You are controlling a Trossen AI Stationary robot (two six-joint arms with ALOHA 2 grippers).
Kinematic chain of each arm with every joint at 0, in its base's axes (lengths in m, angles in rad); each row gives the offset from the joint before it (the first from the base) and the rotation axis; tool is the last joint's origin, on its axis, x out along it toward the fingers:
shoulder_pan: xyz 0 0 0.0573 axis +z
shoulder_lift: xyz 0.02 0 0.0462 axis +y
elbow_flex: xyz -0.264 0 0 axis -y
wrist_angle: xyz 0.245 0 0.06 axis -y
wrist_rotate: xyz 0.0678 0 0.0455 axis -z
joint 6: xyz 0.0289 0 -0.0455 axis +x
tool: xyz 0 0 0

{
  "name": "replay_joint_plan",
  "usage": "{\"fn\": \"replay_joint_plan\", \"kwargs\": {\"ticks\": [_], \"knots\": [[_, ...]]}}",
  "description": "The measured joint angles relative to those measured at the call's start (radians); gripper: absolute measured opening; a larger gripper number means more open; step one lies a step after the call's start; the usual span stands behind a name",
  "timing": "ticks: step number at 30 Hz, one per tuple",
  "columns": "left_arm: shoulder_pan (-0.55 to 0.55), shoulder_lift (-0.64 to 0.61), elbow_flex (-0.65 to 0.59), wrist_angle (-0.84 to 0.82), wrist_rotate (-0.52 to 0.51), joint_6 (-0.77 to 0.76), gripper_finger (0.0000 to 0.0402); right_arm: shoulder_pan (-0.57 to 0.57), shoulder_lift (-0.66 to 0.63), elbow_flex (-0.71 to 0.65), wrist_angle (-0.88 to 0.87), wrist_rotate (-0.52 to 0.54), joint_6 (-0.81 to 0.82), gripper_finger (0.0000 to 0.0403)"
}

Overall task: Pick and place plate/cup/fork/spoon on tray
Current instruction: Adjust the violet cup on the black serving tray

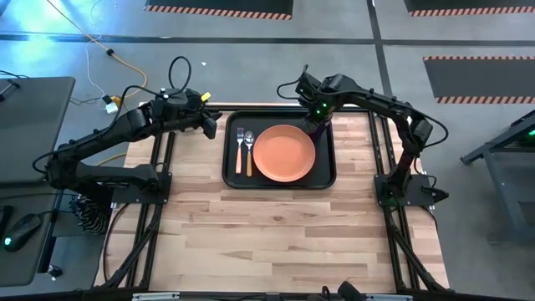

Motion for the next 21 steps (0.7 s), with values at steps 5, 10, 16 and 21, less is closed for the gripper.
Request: {"fn": "replay_joint_plan", "kwargs": {"ticks": [5, 10, 16, 21], "knots": [[0.0, 0.0, 0.0, 0.0, 0.0, 0.0, 0.0076, -0.007, 0.0, 0.0, 0.007, 0.005, -0.001, 0.0015], [0.0, 0.0, 0.0, 0.0, 0.0, 0.0, 0.0076, -0.017, 0.0, 0.0, 0.043, 0.014, -0.018, 0.0016], [0.0, 0.0, 0.0, -0.003, 0.0, 0.0, 0.0076, -0.038, 0.02, 0.0, 0.043, 0.015, -0.044, 0.0016], [-0.001, 0.0, 0.0, -0.009, 0.001, 0.0, 0.0076, -0.035, 0.038, -0.001, 0.033, 0.007, -0.053, 0.0016]]}}
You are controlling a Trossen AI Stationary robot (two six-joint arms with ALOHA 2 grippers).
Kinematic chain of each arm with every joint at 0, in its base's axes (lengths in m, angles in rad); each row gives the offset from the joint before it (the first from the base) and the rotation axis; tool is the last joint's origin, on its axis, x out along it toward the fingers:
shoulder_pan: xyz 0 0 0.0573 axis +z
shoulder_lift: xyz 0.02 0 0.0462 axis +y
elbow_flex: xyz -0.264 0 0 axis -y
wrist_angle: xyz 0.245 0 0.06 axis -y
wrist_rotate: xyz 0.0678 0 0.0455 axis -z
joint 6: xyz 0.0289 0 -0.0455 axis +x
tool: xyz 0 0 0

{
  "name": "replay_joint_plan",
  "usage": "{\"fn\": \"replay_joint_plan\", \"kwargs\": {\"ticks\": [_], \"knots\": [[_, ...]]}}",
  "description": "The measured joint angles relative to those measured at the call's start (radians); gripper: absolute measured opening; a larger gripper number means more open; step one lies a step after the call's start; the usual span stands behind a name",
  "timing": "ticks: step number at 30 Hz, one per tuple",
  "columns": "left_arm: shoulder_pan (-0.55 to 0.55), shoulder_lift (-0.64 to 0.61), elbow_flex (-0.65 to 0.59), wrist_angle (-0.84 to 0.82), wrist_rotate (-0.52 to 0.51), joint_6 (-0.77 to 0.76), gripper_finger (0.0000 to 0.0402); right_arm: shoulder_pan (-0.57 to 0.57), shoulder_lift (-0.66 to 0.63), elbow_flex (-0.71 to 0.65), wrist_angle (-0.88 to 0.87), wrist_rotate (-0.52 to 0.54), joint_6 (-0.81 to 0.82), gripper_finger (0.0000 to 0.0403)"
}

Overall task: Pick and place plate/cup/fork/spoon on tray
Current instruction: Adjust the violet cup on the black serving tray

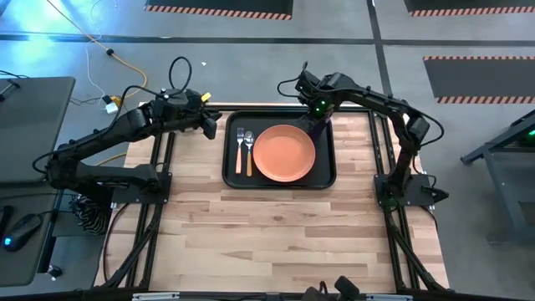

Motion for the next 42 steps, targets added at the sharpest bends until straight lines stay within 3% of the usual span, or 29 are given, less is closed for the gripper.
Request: {"fn": "replay_joint_plan", "kwargs": {"ticks": [42], "knots": [[0.0, 0.0, 0.0, 0.001, 0.0, 0.0, 0.0076, 0.007, 0.0, 0.0, 0.001, 0.013, -0.018, 0.0017]]}}
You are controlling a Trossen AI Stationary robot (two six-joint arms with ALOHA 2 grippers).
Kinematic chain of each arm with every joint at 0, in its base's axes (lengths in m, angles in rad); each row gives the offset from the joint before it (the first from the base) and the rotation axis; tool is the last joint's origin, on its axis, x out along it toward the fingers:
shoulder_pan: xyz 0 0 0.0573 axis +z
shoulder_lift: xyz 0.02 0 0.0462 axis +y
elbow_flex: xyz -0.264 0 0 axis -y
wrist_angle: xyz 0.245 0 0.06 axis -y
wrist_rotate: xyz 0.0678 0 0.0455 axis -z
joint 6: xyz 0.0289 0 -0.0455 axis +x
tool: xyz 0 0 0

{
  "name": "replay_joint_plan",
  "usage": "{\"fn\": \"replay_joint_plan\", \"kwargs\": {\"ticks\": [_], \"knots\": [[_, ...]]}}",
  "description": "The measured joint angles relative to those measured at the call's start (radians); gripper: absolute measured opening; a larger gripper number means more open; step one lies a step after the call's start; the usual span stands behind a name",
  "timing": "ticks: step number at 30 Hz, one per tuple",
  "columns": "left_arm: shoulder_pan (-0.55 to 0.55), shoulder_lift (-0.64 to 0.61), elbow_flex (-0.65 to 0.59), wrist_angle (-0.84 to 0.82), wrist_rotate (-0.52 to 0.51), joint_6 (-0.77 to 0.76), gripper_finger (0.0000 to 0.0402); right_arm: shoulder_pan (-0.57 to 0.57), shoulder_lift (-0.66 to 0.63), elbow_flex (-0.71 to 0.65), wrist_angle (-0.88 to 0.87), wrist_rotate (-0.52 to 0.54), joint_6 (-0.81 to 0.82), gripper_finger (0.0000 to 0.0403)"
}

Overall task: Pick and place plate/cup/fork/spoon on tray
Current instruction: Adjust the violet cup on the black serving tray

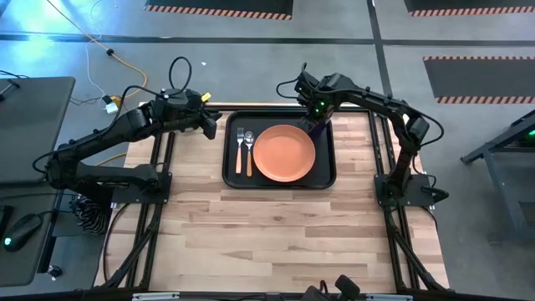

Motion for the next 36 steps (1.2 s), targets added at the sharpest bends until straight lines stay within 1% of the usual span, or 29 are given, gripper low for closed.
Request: {"fn": "replay_joint_plan", "kwargs": {"ticks": [21, 28, 36], "knots": [[0.0, 0.0, 0.0, 0.002, 0.0, 0.0, 0.0076, 0.0, 0.0, 0.0, -0.01, -0.004, 0.009, 0.0017], [0.0, 0.0, 0.0, 0.002, 0.0, 0.0, 0.0076, 0.0, 0.0, 0.0, -0.011, 0.023, 0.008, 0.0017], [0.0, 0.0, 0.0, 0.002, 0.0, 0.0, 0.0076, 0.002, 0.0, 0.0, -0.011, 0.023, 0.008, 0.0017]]}}
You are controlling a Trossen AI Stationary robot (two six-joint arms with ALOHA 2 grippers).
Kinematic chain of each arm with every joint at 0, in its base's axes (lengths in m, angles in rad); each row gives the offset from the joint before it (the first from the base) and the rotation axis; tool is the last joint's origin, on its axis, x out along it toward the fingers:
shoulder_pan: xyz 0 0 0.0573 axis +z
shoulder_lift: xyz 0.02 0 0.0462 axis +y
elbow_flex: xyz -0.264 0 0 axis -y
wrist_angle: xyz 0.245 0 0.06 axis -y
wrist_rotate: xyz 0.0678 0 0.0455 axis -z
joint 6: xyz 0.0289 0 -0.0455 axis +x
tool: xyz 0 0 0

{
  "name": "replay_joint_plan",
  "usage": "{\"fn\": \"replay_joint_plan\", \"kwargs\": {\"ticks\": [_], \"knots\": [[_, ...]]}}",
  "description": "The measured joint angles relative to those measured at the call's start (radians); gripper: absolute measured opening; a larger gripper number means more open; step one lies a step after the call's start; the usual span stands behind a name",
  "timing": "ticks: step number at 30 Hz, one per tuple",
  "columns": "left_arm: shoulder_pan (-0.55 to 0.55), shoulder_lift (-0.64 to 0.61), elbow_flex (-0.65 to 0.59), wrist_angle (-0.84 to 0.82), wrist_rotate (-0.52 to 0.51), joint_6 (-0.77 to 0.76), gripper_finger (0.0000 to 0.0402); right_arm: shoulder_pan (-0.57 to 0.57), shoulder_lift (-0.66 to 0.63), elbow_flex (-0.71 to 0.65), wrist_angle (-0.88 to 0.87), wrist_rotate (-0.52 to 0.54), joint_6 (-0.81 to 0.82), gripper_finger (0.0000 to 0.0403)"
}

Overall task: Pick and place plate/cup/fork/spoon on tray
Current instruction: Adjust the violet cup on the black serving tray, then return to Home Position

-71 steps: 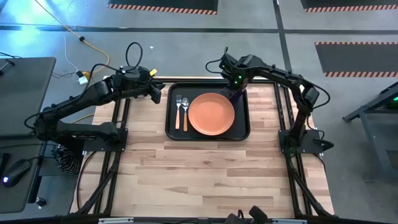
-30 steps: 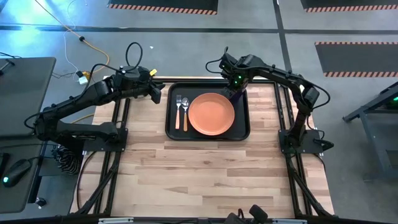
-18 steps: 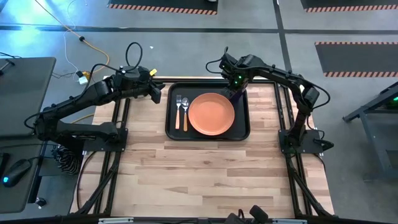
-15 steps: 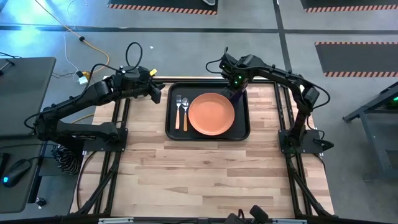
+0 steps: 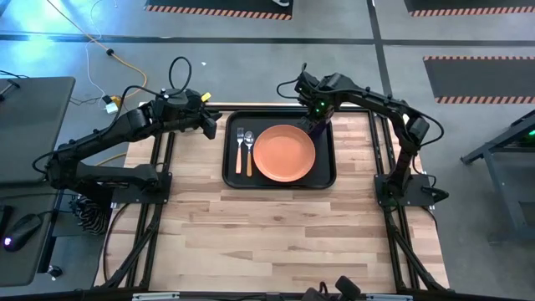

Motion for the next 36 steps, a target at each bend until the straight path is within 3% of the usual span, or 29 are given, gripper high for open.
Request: {"fn": "replay_joint_plan", "kwargs": {"ticks": [24, 36], "knots": [[0.0, 0.0, 0.0, 0.0, 0.0, 0.0, 0.0076, 0.005, 0.0, 0.0, 0.009, -0.03, -0.006, 0.0018], [0.0, 0.0, 0.0, 0.0, 0.0, 0.0, 0.0076, 0.005, 0.0, 0.0, 0.008, -0.014, -0.024, 0.0113]]}}
